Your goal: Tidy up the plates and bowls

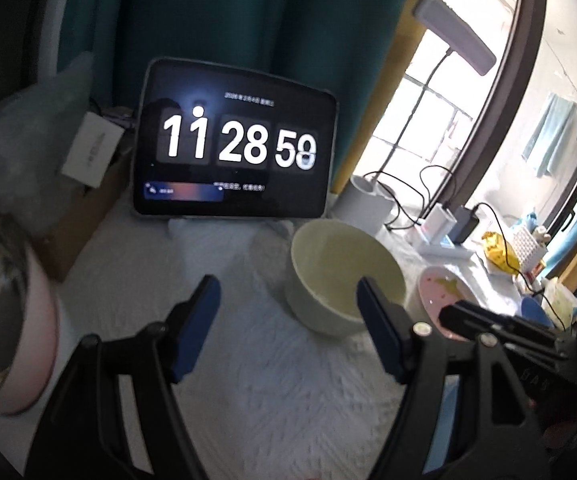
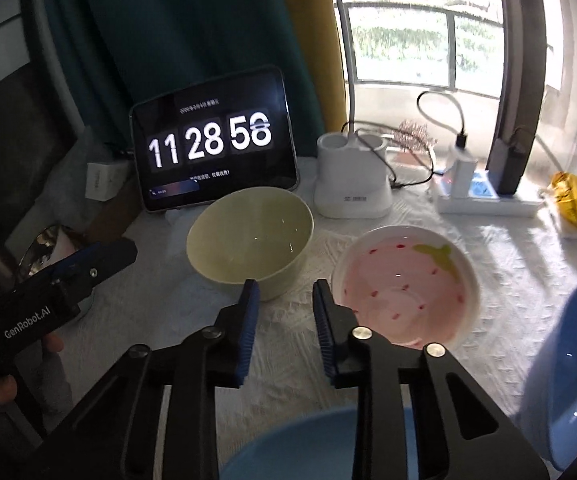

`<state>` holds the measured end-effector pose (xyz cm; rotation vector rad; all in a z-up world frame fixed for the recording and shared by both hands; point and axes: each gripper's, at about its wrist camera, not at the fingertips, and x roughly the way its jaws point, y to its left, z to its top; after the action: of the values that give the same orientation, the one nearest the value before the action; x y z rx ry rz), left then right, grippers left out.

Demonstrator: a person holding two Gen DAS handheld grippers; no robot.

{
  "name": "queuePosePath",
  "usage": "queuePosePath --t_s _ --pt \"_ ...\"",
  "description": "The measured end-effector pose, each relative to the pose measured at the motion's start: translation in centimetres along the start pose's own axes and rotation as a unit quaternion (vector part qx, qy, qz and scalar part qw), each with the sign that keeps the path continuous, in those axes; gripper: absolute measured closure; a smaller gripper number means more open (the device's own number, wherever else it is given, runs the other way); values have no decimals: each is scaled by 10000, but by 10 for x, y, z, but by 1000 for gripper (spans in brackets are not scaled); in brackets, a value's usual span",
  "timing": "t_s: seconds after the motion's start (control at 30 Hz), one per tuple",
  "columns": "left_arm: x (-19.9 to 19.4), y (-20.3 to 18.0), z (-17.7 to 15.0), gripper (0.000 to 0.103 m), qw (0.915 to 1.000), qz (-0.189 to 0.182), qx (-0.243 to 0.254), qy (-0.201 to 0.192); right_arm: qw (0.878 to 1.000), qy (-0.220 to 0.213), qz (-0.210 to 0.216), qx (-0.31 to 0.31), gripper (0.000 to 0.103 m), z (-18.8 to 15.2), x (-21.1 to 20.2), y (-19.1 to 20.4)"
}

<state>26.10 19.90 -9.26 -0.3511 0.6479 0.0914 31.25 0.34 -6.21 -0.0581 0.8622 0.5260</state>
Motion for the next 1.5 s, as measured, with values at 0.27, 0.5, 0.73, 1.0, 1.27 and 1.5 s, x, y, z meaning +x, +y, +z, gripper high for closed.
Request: queuePosePath --t_s 0.27,0.5,0.73,1.0,1.27,1.5 --pt "42 4 10 31 9995 26 -90 317 9997 96 122 175 75 16 28 1" --pt "68 4 14 31 9986 72 -116 504 9984 393 191 358 75 20 56 -2" --pt "83 2 11 32 9979 293 -11 577 9980 517 74 348 70 24 70 -4" --pt "94 -2 10 49 9978 199 86 625 9978 577 -64 313 69 23 85 -3" --pt "105 -20 5 77 9969 36 295 732 9979 539 -169 308 70 25 92 -3" --pt "111 -21 7 80 9972 68 210 714 9982 473 -218 286 71 23 92 -1"
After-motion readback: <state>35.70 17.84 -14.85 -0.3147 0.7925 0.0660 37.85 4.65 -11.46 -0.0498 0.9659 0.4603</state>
